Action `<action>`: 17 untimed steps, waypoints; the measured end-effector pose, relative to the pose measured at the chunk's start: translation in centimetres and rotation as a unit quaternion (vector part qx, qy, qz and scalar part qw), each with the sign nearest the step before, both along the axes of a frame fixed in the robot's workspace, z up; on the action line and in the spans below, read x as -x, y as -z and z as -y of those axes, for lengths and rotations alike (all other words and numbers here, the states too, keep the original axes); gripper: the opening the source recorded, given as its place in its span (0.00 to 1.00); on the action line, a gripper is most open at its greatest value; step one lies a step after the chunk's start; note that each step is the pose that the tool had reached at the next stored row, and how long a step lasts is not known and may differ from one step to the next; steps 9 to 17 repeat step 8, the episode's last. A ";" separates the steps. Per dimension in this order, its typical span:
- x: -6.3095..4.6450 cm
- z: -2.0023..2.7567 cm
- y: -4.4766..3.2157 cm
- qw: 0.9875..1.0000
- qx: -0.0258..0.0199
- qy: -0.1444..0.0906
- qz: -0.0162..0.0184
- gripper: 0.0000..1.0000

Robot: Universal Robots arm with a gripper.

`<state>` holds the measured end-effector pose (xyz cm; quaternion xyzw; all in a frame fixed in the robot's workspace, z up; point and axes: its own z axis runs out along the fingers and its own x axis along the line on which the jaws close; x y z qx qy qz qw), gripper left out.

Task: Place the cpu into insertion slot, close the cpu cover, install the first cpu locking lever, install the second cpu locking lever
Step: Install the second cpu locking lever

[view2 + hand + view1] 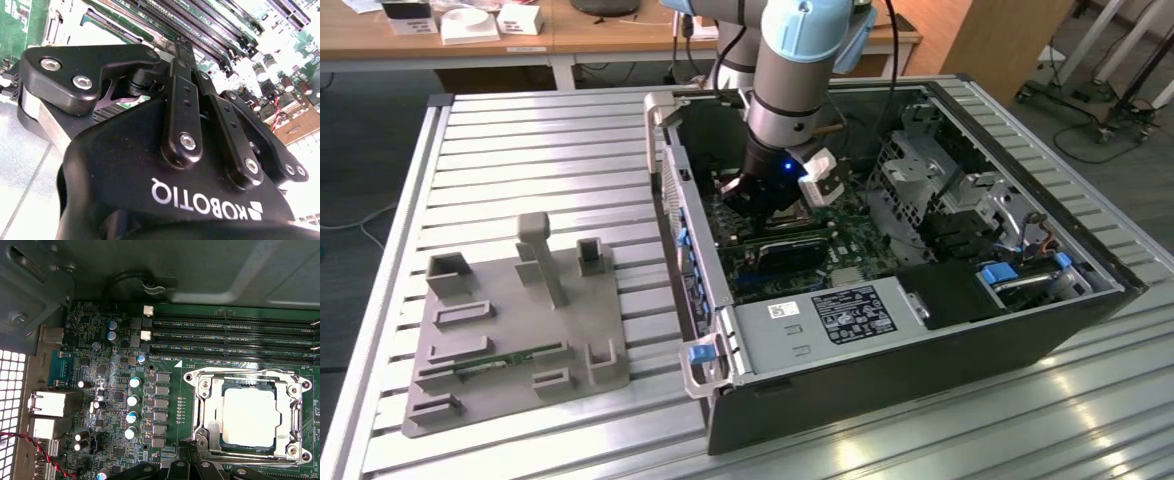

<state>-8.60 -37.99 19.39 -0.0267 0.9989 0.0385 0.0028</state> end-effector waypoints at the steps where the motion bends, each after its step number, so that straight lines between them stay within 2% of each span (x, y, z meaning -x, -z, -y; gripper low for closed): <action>1: 0.0 0.00 0.00 1.000 0.000 0.000 0.000 0.11; 17: 0.0 0.00 0.00 1.000 0.000 0.000 0.000 0.11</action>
